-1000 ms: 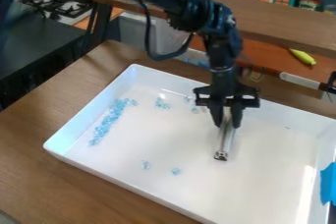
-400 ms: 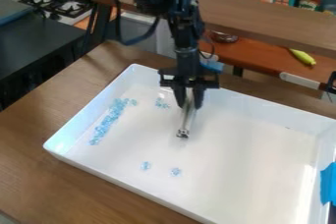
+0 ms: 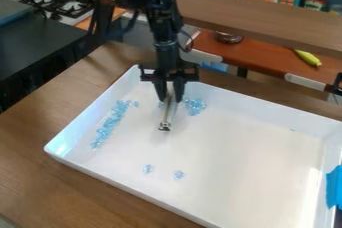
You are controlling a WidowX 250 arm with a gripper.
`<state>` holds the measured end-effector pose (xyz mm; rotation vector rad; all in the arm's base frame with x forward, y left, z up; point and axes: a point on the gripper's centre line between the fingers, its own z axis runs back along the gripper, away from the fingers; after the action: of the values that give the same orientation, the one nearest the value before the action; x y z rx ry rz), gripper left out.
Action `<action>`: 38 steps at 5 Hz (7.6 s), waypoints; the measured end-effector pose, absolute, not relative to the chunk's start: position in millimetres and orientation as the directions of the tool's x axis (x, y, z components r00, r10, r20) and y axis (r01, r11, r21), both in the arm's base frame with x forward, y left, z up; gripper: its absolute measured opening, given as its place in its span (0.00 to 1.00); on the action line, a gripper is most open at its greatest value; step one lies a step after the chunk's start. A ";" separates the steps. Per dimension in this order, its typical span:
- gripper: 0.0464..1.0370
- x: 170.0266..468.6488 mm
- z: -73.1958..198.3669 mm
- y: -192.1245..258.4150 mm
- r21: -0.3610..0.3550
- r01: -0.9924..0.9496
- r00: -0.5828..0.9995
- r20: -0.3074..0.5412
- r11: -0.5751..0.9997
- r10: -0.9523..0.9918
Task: Sweep into pile
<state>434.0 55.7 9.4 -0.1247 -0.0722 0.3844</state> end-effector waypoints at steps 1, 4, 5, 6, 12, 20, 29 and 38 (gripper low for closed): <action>0.32 424.0 1.7 48.8 -0.177 -0.346 0.936 -0.002 0.921 0.351; 0.32 428.4 38.1 -51.5 -0.233 -0.150 0.982 0.075 0.961 0.171; 0.32 432.3 15.9 -64.7 -0.187 -0.139 0.987 0.058 0.972 0.153; 0.32 437.1 0.6 -58.6 -0.146 -0.161 0.984 0.053 0.976 0.170; 0.32 426.2 -9.7 49.5 -0.081 -0.321 0.945 0.035 0.944 0.325; 0.32 378.9 30.7 -52.7 -0.143 -0.100 0.987 0.109 0.985 0.116; 0.32 324.5 -2.4 97.7 0.295 -0.178 0.976 0.174 0.939 0.131; 0.32 370.7 66.0 -172.3 0.218 -0.300 0.950 0.155 0.929 0.270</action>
<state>370.7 -172.3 66.0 0.2427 -0.1237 0.2926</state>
